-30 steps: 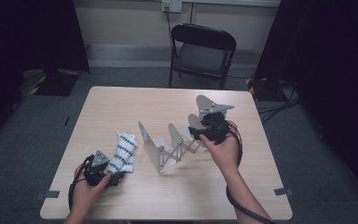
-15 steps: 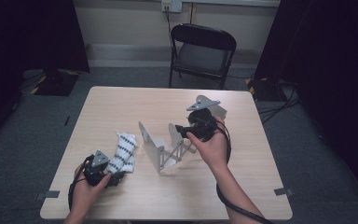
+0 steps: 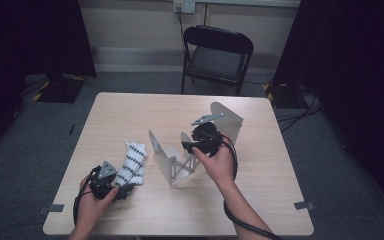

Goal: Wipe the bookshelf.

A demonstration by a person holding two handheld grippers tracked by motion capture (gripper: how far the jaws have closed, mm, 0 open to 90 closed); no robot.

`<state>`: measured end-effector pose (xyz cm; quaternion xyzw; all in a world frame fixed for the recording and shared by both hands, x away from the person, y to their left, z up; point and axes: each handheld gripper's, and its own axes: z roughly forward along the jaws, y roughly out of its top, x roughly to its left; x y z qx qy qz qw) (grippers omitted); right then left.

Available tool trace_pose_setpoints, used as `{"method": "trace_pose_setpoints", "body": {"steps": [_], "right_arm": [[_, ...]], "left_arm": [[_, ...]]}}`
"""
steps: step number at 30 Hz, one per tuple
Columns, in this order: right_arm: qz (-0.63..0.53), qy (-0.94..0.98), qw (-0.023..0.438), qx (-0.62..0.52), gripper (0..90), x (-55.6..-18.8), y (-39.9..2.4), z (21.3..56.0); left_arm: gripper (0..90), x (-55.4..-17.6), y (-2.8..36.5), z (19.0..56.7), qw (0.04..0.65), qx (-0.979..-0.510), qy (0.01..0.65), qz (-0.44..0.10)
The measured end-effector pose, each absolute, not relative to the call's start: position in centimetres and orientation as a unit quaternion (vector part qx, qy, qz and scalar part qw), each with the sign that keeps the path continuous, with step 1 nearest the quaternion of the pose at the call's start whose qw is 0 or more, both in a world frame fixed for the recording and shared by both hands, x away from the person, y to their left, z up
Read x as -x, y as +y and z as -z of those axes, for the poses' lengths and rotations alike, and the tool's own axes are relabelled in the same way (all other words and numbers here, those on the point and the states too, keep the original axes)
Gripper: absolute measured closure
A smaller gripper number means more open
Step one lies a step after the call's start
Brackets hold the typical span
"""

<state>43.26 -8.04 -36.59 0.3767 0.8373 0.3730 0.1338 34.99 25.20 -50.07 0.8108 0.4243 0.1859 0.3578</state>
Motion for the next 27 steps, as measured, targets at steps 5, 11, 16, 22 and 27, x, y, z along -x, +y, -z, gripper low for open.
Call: {"method": "trace_pose_setpoints", "body": {"steps": [5,11,16,22,27], "right_arm": [[-0.354,0.846,0.137,-0.374,65.2,-43.5,-7.7,37.2],[-0.371,0.835,0.106,-0.393,78.4,-43.9,-8.3,37.9],[-0.368,0.838,0.114,-0.387,85.9,-43.8,-8.0,37.8],[-0.357,0.847,0.131,-0.37,89.8,-43.8,-8.5,37.2],[-0.366,0.845,0.138,-0.364,89.9,-43.8,-9.4,36.3]], "left_arm": [[14.1,-35.0,25.2,50.1,0.359,-0.81,0.424,-0.185],[14.1,-35.0,25.2,50.1,0.359,-0.811,0.424,-0.184],[14.1,-35.0,25.2,50.1,0.359,-0.811,0.424,-0.184],[14.1,-35.1,25.2,50.1,0.359,-0.811,0.423,-0.185],[14.1,-35.1,25.2,50.1,0.361,-0.81,0.424,-0.184]]}}
